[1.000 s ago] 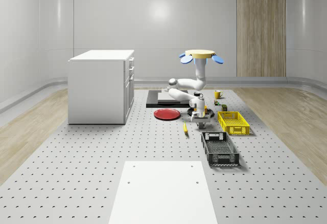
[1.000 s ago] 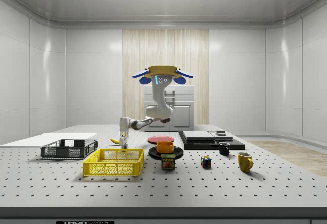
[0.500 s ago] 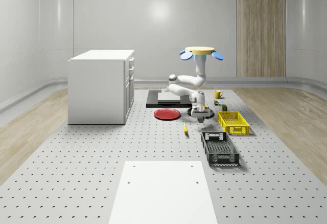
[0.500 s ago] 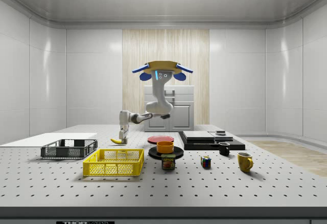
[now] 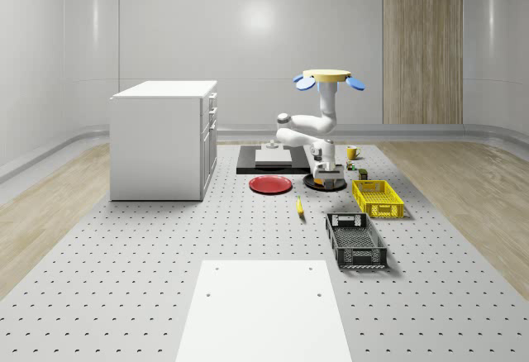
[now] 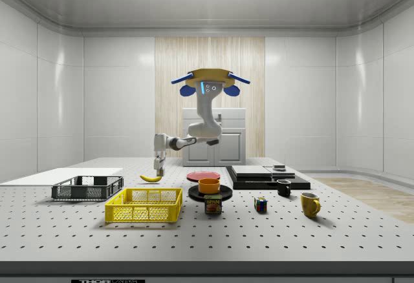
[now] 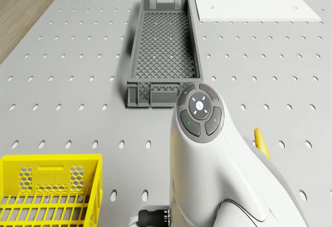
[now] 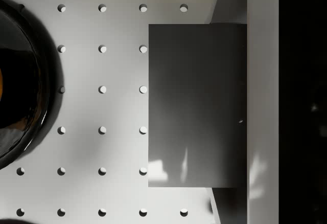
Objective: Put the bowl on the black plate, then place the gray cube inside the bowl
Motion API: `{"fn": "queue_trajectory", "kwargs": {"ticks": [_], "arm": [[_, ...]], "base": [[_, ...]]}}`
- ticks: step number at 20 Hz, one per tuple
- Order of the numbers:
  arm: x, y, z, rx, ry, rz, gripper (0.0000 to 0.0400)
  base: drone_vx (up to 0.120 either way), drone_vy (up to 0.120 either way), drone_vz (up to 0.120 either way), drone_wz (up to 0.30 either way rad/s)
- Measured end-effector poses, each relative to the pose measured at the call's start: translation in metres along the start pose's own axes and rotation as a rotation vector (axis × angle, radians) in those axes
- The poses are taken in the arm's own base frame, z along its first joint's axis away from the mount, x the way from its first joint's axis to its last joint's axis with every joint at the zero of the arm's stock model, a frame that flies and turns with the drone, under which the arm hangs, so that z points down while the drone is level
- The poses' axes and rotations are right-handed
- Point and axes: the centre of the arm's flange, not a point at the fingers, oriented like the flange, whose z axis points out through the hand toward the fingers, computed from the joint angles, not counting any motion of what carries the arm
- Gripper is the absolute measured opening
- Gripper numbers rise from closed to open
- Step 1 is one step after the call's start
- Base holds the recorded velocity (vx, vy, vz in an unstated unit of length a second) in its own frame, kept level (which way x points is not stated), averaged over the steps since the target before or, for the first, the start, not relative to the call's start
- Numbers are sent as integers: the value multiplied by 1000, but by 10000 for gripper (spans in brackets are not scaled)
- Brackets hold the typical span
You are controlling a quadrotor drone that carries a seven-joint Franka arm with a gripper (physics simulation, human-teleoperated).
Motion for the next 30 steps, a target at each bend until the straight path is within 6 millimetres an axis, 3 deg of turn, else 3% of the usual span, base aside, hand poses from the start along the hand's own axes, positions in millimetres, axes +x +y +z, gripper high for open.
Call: {"fn": "queue_trajectory", "kwargs": {"ticks": [30], "arm": [[0,0,0,0,0,0,250]], "base": [[-113,4,9,0]]}}
